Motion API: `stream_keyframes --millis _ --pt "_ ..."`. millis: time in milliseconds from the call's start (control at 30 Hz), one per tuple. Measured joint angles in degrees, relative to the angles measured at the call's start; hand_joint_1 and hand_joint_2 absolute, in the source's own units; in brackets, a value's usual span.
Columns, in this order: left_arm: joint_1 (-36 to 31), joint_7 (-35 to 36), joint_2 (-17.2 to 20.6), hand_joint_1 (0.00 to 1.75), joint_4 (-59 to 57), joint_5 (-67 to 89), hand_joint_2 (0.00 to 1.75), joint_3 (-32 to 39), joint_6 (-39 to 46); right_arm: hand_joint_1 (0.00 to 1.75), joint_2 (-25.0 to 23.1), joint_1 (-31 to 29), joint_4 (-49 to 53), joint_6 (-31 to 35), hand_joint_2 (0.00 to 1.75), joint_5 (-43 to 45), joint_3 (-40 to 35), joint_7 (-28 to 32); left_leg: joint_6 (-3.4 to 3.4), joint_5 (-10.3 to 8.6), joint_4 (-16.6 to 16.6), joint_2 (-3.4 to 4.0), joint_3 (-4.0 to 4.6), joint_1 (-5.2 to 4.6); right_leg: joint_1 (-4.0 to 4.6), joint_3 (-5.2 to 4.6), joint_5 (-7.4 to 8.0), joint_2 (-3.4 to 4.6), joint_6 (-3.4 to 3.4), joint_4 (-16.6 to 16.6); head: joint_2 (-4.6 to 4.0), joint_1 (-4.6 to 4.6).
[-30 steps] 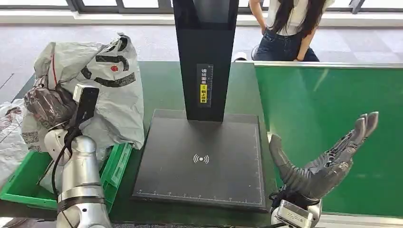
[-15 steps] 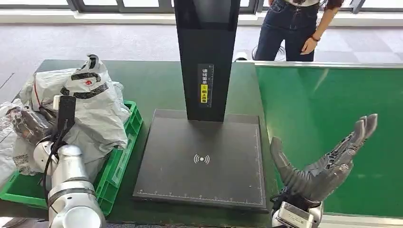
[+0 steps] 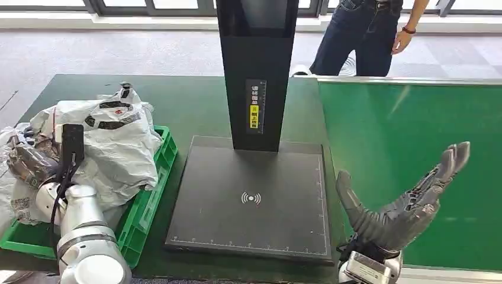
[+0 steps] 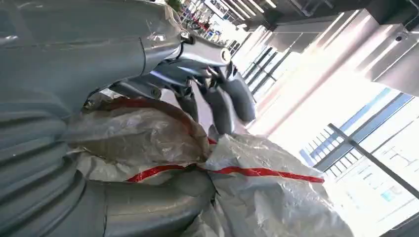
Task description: Moved the parcel from conveyor to table for the left to box.
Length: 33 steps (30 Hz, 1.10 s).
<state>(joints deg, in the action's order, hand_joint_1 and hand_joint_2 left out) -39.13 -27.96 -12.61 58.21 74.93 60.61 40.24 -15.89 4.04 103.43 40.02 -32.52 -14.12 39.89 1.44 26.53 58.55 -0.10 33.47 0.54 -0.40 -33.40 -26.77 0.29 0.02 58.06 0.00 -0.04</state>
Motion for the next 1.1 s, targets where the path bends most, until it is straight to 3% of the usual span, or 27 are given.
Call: stream_keyframes --millis 133,167,367,767,933,1100 --pt "-0.25 -3.87 -0.26 0.0 0.89 -2.51 1.75 1.66 0.0 0.0 0.0 -0.01 0.0 -0.02 1.75 0.13 0.0 0.0 0.0 0.0 0.0 0.01 0.0 0.0 -0.01 0.0 0.0 0.0 0.0 0.0 0.0 0.0" --pt "-0.45 -5.01 -0.44 0.0 1.27 -3.15 0.0 2.32 0.0 0.0 0.0 -0.01 -0.02 -0.02 1.75 0.18 -0.02 0.0 0.0 0.0 0.0 0.01 0.0 0.0 -0.01 -0.01 0.0 0.0 0.0 0.0 0.0 0.0" --pt "-1.25 -11.39 -1.44 0.0 3.11 -8.79 0.0 5.55 0.0 0.0 0.0 -0.02 -0.02 -0.09 1.75 0.28 -0.07 0.0 0.0 0.0 0.0 0.0 0.0 0.0 -0.01 0.01 0.0 -0.01 0.0 0.0 0.0 0.0" --pt "-0.32 -12.17 -3.54 0.0 8.29 -20.56 0.0 4.65 0.0 0.0 0.0 -0.02 -0.02 -0.09 1.75 0.13 -0.07 0.0 0.0 0.0 0.0 0.0 0.0 0.0 -0.01 0.0 0.0 -0.01 0.0 0.0 0.0 0.0" --pt "1.88 -12.17 -4.04 0.0 10.58 -30.27 0.0 0.58 0.0 0.0 -0.02 -0.02 -0.02 -0.09 1.75 0.07 -0.07 0.0 0.0 0.0 0.0 0.0 0.0 0.0 -0.01 0.0 0.0 -0.01 0.0 0.0 0.0 0.0" --pt "6.22 -12.2 -4.04 0.0 13.16 -41.51 0.0 -10.48 0.0 0.0 -0.04 -0.02 -0.02 -0.09 1.75 -0.39 -0.04 0.0 0.0 0.0 0.0 -0.19 0.05 0.0 -0.02 0.04 -0.01 -0.16 0.01 0.0 0.0 0.02"
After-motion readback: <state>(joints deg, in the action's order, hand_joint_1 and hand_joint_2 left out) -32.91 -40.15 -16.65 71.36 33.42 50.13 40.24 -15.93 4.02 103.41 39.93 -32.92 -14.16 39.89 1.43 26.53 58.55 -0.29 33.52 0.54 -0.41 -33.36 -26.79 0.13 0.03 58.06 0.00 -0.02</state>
